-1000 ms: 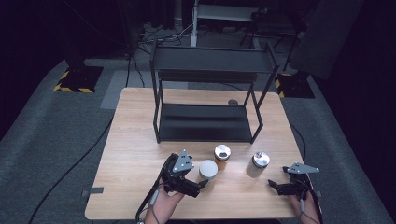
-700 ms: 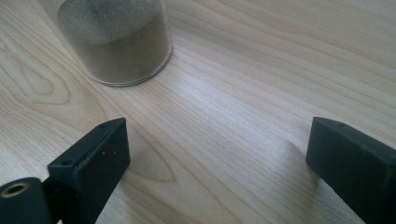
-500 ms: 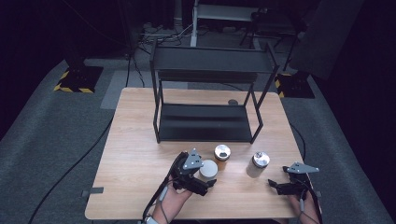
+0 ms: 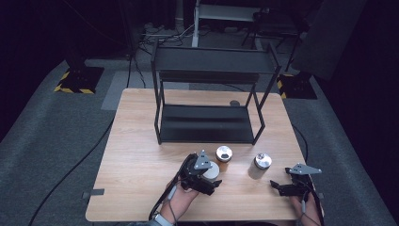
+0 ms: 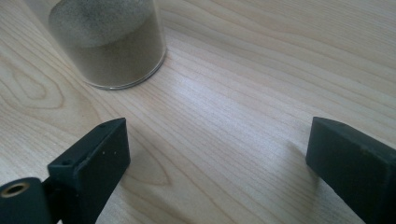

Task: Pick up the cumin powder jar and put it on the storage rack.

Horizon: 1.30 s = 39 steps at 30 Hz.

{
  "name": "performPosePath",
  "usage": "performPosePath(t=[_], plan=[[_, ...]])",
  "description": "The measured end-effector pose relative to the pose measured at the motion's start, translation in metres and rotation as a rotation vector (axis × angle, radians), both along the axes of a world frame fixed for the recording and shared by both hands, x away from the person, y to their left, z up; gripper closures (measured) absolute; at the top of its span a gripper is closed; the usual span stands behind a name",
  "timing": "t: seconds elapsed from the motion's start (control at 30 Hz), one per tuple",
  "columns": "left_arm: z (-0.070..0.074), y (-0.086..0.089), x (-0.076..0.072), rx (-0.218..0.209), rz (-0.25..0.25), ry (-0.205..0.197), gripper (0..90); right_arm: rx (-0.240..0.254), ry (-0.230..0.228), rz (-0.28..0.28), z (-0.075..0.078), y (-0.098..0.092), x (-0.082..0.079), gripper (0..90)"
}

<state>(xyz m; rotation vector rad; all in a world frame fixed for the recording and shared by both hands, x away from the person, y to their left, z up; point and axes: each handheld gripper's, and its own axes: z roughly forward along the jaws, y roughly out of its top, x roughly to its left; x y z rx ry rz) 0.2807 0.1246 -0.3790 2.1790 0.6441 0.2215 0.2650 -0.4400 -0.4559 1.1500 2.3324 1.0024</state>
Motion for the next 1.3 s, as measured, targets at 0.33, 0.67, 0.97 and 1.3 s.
performPosePath(t=[0.33, 0.67, 0.97, 1.3], plan=[[0.002, -0.009, -0.006, 0.057, 0.003, -0.034, 32.6, 0.000, -0.001, -0.006, 0.000, 0.000, 0.000, 6.0], [0.014, -0.008, -0.002, 0.070, 0.020, 0.001, 32.7, 0.000, 0.000, -0.018, 0.000, 0.002, -0.001, 6.0], [0.036, 0.002, 0.001, 0.062, 0.030, -0.020, 32.6, 0.000, 0.000, -0.020, 0.000, 0.002, -0.001, 6.0], [0.060, 0.012, 0.013, 0.058, 0.039, -0.043, 32.5, 0.000, 0.000, -0.028, 0.000, 0.003, -0.001, 6.0]])
